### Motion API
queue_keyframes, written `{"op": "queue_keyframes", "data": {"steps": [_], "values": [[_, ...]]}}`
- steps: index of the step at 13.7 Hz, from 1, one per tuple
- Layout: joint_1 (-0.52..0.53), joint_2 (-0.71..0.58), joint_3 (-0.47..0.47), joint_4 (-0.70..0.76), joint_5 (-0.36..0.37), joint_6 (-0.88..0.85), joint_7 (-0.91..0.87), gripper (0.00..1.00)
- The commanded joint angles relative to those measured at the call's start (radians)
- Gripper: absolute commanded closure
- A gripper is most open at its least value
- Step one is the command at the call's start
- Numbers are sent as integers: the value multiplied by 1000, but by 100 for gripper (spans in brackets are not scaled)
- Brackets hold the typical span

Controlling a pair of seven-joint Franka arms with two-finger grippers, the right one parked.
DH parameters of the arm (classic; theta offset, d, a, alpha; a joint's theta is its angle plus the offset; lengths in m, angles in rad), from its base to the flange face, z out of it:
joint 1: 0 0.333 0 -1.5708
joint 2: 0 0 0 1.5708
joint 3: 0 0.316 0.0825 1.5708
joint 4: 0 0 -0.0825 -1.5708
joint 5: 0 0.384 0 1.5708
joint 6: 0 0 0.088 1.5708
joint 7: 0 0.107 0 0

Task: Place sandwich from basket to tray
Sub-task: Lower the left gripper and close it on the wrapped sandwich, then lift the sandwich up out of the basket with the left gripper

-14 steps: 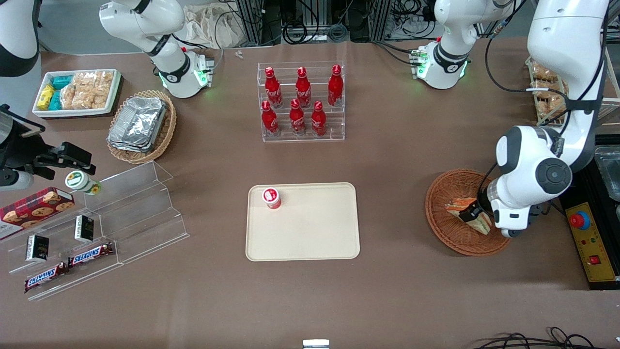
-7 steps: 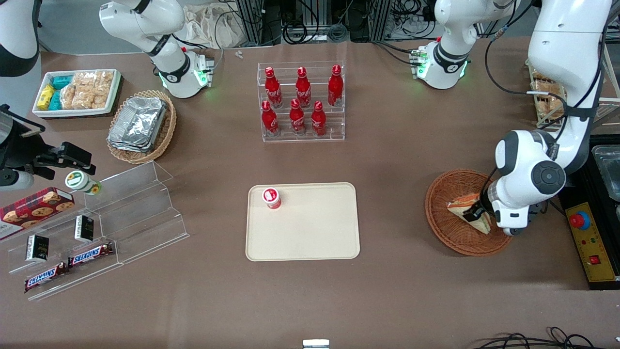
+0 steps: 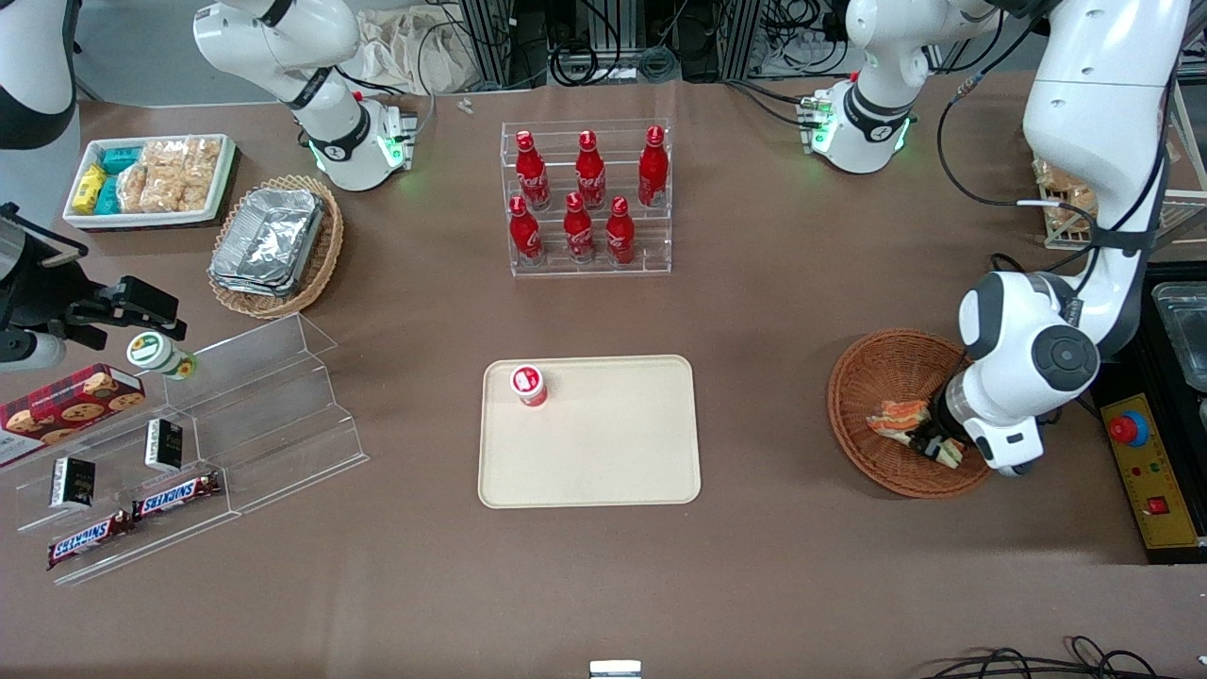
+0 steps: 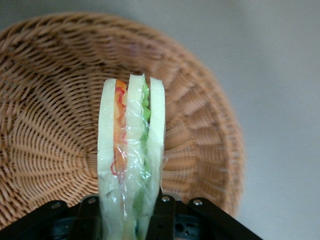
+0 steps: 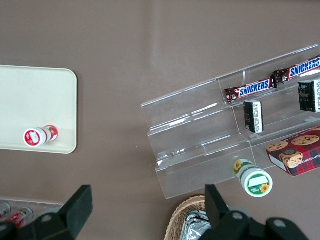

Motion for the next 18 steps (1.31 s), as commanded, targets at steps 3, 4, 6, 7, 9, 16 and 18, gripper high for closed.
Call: {"op": "queue_keyframes", "data": {"steps": [3,4,6,7,9,16,18], "values": [[1,-90,-34,220,19,-350,-26,100],[1,-91,-46,292,11,-444,-8,100],[4,-88,-72,473,-30,-655,47,100],[6,-87,-77,550,-60,-735,98,100],[4,-105,-89,624,-94,-814,197,100],[-12,-59,-334,693,-121,-768,529,100],[-86,-3,-336,693,-107,-718,520,100]]}}
